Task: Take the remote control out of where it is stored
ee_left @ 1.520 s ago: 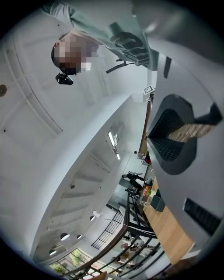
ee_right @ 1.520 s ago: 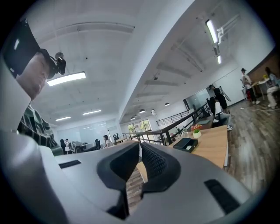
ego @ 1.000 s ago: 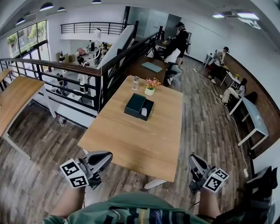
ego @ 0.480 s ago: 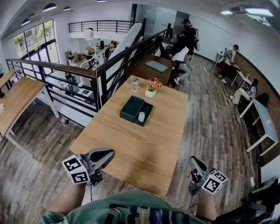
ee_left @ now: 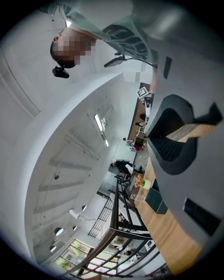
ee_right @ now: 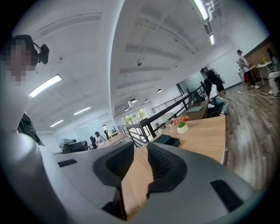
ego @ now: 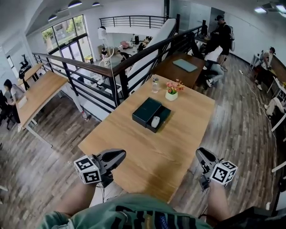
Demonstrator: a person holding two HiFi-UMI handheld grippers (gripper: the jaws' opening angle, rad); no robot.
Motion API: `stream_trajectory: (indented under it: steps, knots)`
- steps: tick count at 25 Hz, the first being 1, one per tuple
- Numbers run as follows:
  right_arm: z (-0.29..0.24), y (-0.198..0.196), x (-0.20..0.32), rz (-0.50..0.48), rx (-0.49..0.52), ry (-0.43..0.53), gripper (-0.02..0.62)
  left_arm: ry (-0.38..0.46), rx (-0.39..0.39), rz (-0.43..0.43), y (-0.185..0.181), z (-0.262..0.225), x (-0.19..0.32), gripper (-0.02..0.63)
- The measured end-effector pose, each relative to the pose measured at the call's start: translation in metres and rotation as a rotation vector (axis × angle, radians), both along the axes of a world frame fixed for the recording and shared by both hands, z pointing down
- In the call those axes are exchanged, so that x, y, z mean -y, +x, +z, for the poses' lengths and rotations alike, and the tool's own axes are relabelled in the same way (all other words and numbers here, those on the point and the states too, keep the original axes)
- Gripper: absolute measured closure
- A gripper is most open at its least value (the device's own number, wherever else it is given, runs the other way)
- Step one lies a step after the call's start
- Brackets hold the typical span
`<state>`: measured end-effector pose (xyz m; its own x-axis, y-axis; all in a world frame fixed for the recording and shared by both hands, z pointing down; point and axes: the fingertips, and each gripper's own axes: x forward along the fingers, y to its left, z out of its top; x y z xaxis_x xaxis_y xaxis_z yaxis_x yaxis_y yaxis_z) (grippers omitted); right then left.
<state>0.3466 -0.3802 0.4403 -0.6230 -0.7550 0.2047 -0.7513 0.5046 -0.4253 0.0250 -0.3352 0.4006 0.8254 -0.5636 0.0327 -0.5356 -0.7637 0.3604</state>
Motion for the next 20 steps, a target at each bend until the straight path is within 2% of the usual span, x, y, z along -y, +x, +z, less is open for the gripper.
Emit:
stream_trajectory:
  steps: [4, 8, 13, 16, 20]
  knots:
    - [0.017, -0.034, 0.063, -0.069, -0.072, -0.067, 0.475, -0.012, 0.038, -0.049, -0.021, 0.019, 0.03, 0.603]
    - [0.045, -0.077, 0.14, -0.073, -0.132, -0.159, 0.435, -0.024, 0.063, -0.061, -0.053, 0.06, 0.089, 0.603]
    - [0.107, -0.133, 0.239, -0.084, -0.247, -0.331, 0.397, -0.034, 0.125, 0.065, -0.082, 0.116, 0.168, 0.603]
    - [0.145, -0.162, 0.293, -0.114, -0.367, -0.404, 0.376, -0.049, 0.117, 0.113, -0.094, 0.141, 0.212, 0.603]
    - [0.201, -0.196, 0.344, -0.227, -0.503, -0.475, 0.333, -0.083, 0.101, 0.155, -0.105, 0.172, 0.247, 0.603]
